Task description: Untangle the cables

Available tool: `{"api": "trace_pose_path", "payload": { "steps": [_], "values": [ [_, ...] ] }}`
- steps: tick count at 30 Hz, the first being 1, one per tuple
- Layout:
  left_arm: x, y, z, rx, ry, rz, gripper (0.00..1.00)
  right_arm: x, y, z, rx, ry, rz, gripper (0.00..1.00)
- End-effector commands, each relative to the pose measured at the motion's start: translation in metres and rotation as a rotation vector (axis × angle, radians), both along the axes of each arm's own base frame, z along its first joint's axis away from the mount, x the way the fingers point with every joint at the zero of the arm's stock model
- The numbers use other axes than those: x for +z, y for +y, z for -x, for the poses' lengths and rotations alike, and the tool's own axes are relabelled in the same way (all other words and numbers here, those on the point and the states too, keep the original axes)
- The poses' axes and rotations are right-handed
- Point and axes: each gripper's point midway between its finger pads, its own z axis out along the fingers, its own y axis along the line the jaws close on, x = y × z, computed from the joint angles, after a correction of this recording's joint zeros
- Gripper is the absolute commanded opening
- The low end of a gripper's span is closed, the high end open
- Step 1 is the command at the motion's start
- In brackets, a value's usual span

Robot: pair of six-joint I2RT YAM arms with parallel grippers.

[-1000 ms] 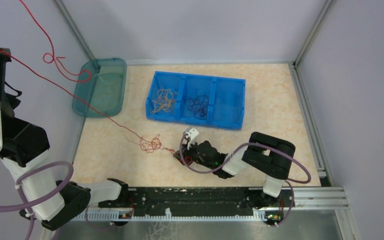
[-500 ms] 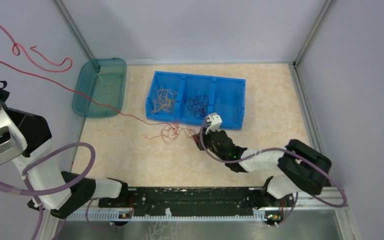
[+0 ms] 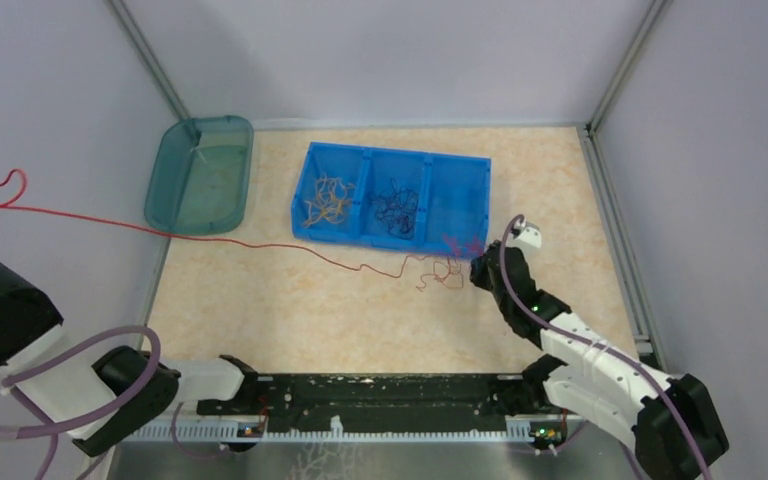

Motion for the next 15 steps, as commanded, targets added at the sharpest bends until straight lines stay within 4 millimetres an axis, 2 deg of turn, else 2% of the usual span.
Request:
{"api": "trace_pose_path", "payload": {
  "steps": [1, 4, 7, 9, 11, 13, 15],
  "values": [
    [0.002, 0.006, -0.003, 0.148, -0.024, 0.053, 0.0, -0.03, -0.03, 0.015, -0.087, 0.161, 0.006, 0.1],
    [0.001, 0.017, 0.003, 0.147, -0.048, 0.093, 0.0, -0.045, -0.042, 0.014, -0.119, 0.23, -0.041, 0.11],
    [0.0, 0.023, 0.008, 0.133, -0.062, 0.115, 0.0, -0.051, -0.049, 0.014, -0.117, 0.263, -0.038, 0.12],
    [0.0, 0.018, -0.001, 0.138, -0.04, 0.108, 0.0, -0.048, -0.049, 0.013, -0.095, 0.259, -0.014, 0.12],
    [0.001, 0.009, -0.01, 0.163, -0.047, 0.106, 0.0, -0.052, -0.06, 0.017, -0.152, 0.276, 0.0, 0.14],
    [0.002, 0.011, -0.004, 0.174, -0.083, 0.128, 0.0, -0.059, -0.072, 0.02, -0.208, 0.294, -0.033, 0.14],
    [0.004, 0.01, -0.011, 0.136, -0.052, 0.12, 0.0, -0.056, -0.073, 0.017, -0.2, 0.27, -0.07, 0.13]
  ]
}}
